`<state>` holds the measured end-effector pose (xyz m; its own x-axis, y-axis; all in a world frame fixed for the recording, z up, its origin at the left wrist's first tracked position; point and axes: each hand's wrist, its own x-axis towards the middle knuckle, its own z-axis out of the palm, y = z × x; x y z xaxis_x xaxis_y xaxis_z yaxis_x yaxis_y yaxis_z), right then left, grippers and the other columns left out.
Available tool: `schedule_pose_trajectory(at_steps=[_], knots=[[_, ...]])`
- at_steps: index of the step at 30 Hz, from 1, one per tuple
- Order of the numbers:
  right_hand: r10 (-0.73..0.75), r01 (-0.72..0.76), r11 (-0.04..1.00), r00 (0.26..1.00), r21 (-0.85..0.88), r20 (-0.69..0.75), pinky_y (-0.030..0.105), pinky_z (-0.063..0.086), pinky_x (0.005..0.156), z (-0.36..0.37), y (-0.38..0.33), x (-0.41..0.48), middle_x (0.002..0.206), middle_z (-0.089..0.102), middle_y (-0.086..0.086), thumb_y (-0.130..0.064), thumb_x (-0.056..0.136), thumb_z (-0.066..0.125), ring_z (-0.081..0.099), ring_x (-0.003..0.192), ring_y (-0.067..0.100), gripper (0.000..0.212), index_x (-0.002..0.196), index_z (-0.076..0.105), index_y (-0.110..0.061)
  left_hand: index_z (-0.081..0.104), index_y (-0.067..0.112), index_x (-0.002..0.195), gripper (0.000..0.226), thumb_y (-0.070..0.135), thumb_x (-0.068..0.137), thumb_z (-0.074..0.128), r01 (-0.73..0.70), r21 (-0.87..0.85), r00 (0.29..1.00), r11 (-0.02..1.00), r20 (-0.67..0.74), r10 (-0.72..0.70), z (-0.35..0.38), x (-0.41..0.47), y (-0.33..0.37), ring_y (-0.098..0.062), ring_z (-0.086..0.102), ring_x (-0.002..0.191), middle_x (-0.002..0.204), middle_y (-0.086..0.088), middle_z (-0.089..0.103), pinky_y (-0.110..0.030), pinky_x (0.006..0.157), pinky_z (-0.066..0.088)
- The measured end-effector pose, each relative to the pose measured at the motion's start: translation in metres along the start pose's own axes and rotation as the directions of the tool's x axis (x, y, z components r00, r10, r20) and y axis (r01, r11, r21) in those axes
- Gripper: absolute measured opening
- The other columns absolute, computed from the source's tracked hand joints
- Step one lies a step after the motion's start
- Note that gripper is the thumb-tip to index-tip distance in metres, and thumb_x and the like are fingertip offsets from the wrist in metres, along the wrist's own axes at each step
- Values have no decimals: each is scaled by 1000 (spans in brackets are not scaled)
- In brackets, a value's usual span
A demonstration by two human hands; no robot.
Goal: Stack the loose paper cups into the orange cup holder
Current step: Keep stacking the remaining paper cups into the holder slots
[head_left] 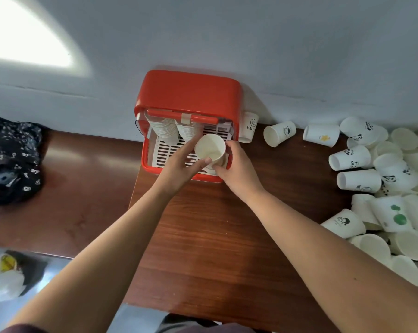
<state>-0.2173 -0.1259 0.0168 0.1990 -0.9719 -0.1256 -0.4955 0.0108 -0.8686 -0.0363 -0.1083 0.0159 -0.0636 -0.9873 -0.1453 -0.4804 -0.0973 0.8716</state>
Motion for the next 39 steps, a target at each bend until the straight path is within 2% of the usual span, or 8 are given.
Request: schedule_pose_trajectory(at_steps=[5, 8, 12, 17, 23, 30, 35, 39], knots=[[3, -1, 998, 999, -55, 35, 36, 52, 97, 5, 13, 5, 125, 56, -5, -32, 81, 78, 55, 113, 8, 52, 127, 56, -21, 39, 28, 151, 72, 46, 88, 70, 61, 123, 998, 991, -30, -58, 8, 6, -21, -10, 48, 124, 141, 1, 50, -37, 105, 44], [11, -7, 994, 999, -105, 41, 34, 49, 102, 5, 20, 7, 136, 55, -4, -28, 85, 74, 54, 122, 11, 59, 138, 50, -22, 38, 28, 151, 73, 44, 88, 70, 96, 161, 995, 982, 5, -98, 12, 12, -24, -9, 49, 122, 145, -1, 48, -34, 103, 41], [28, -28, 990, 1000, -135, 3, 28, 52, 95, 1, 23, 11, 130, 59, 0, -23, 85, 75, 60, 111, 11, 54, 135, 55, -18, 34, 28, 154, 77, 39, 88, 72, 100, 164, 990, 981, 78, -114, 14, 19, -23, -8, 51, 122, 146, 4, 45, -26, 99, 40], [23, -20, 995, 999, -97, 27, 30, 54, 91, -3, 28, 9, 121, 64, -4, -23, 82, 77, 61, 104, 8, 49, 128, 60, -22, 38, 26, 152, 76, 36, 86, 75, 31, 241, 995, 970, 84, -53, 14, 20, -25, -13, 56, 118, 142, 1, 51, -34, 101, 49], [99, -93, 990, 994, -103, 50, 26, 51, 94, -38, 36, 3, 124, 62, -3, -33, 90, 67, 59, 107, 5, 43, 129, 59, -15, 52, 15, 125, 49, 42, 85, 64, -21, 368, 984, 929, -155, 84, 25, 1, -13, -25, 57, 107, 120, -4, 49, -47, 93, 51], [148, -162, 919, 987, -359, -65, 30, 45, 97, -135, 94, -3, 126, 59, 4, -30, 91, 65, 57, 115, 17, 43, 129, 58, -13, 62, 14, 109, 20, 16, 89, 66, -278, 250, 951, 928, 206, 229, 80, 3, 39, -1, 54, 82, 97, 2, 57, -11, 76, 42], [43, -70, 798, 997, -598, -59, 40, 42, 98, -173, 120, 15, 132, 54, 13, -16, 88, 64, 51, 121, 31, 46, 131, 53, -4, 59, 11, 111, 24, 17, 87, 60, -157, 353, 987, 922, 73, 140, 134, 61, 78, -20, 59, 92, 105, -3, 57, -38, 83, 51], [-56, 87, 715, 996, -694, 67, 47, 45, 98, -176, 135, 32, 137, 53, 13, -4, 82, 63, 51, 121, 34, 54, 135, 50, -4, 56, 6, 121, 36, 17, 87, 57, -4, 470, 1000, 882, 1, 4, 157, 120, 94, -34, 54, 113, 127, -14, 50, -41, 96, 46]])
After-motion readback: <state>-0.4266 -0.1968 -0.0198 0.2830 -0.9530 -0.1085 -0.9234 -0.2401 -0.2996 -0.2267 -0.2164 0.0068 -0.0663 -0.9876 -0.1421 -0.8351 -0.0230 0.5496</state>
